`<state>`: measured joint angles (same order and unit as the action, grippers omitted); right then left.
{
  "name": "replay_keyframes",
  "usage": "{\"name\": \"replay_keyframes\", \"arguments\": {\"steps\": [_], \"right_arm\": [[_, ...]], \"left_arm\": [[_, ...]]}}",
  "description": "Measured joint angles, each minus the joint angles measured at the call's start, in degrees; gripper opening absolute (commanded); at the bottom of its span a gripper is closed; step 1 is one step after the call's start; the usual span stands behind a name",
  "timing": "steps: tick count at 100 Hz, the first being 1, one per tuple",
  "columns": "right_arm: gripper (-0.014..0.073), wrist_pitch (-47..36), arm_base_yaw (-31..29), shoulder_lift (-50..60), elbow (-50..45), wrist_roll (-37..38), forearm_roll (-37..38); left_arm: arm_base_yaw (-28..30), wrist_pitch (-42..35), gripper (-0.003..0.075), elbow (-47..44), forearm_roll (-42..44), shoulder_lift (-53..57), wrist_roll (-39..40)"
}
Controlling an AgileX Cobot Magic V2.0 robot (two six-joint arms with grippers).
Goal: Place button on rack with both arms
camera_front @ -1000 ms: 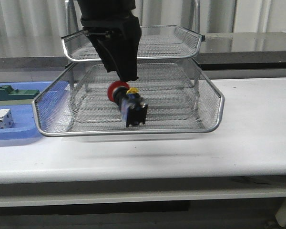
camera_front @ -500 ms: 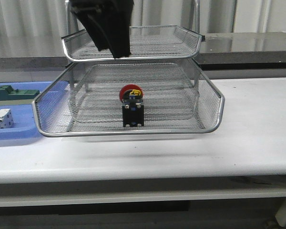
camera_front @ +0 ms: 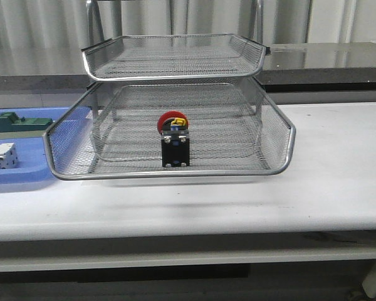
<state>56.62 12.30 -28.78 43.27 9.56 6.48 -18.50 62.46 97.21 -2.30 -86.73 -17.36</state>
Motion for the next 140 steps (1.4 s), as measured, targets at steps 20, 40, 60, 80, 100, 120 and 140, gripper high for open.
{"name": "replay_keyframes", "arguments": {"steps": [20,40,60,80,100,120,140], "right_arm": [[-0.0068,0.0,0.0,0.0,0.0,0.0,0.0],[-0.0068,0.0,0.0,0.0,0.0,0.0,0.0],[-0.0068,0.0,0.0,0.0,0.0,0.0,0.0],[-0.0068,0.0,0.0,0.0,0.0,0.0,0.0],[-0.0068,0.0,0.0,0.0,0.0,0.0,0.0],[-0.0068,0.0,0.0,0.0,0.0,0.0,0.0],[-0.0068,0.0,0.0,0.0,0.0,0.0,0.0]], "left_arm": [[5.7,-13.2,0.0347,-15.1,0.0,11.4,3.0],[10.2,-29.8,0.0347,-34.6,0.0,25.5,6.2],[14.3,-42.4,0.0347,-53.2,0.0,39.5,6.8],[16.0,-50.1,0.0347,-67.3,-1.3,51.8,6.8],[16.3,-53.9,0.0347,-76.1,-3.6,62.7,6.9],[16.3,-54.6,0.0346,-79.0,-3.9,70.7,6.9],[16.3,-54.8,0.0289,-79.0,-4.0,73.0,6.9]]}}
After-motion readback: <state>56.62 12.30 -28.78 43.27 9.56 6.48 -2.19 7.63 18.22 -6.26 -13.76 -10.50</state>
